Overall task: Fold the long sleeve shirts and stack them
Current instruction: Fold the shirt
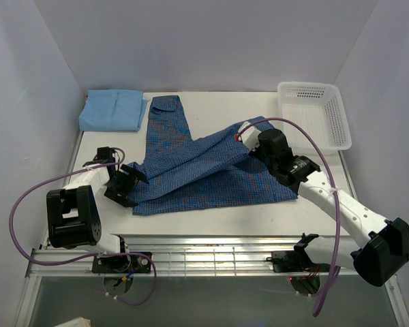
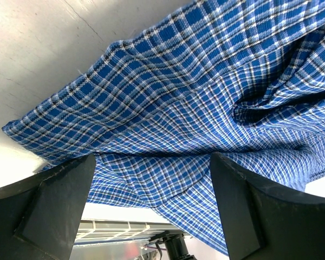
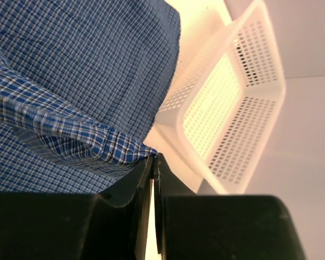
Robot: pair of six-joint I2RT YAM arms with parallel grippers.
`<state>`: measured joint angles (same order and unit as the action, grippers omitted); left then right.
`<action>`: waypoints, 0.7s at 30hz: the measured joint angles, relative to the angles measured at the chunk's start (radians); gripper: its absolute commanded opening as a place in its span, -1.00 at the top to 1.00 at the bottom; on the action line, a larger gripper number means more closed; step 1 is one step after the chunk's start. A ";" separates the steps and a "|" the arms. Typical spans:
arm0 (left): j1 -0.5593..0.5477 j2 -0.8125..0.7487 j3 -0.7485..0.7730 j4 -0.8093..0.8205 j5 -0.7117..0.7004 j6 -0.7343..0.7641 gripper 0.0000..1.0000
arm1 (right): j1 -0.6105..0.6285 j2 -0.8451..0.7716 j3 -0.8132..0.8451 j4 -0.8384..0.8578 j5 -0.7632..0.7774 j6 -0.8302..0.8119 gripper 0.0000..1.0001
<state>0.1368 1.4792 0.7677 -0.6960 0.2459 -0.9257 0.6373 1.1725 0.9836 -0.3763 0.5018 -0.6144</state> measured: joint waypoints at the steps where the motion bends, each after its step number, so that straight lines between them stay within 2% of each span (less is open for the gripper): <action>1: 0.000 0.000 0.000 0.000 0.000 -0.001 -0.96 | 0.000 -0.004 -0.001 0.013 0.005 -0.012 0.85; 7: 0.002 -0.001 -0.001 0.001 0.000 -0.011 -0.96 | 0.000 -0.031 -0.042 0.100 0.043 -0.090 0.85; 13: 0.005 -0.004 -0.006 0.005 0.000 -0.019 -0.96 | -0.002 -0.097 -0.177 0.172 0.064 -0.108 0.81; 19: 0.005 -0.004 -0.006 0.005 0.001 -0.018 -0.96 | -0.007 -0.105 -0.334 0.220 0.140 -0.063 0.46; 21: 0.005 -0.003 -0.006 0.005 0.002 -0.018 -0.96 | -0.009 -0.105 -0.367 0.198 0.160 -0.027 0.24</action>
<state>0.1421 1.4757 0.7616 -0.6910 0.2474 -0.9432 0.6281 1.0676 0.6170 -0.1783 0.6617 -0.6415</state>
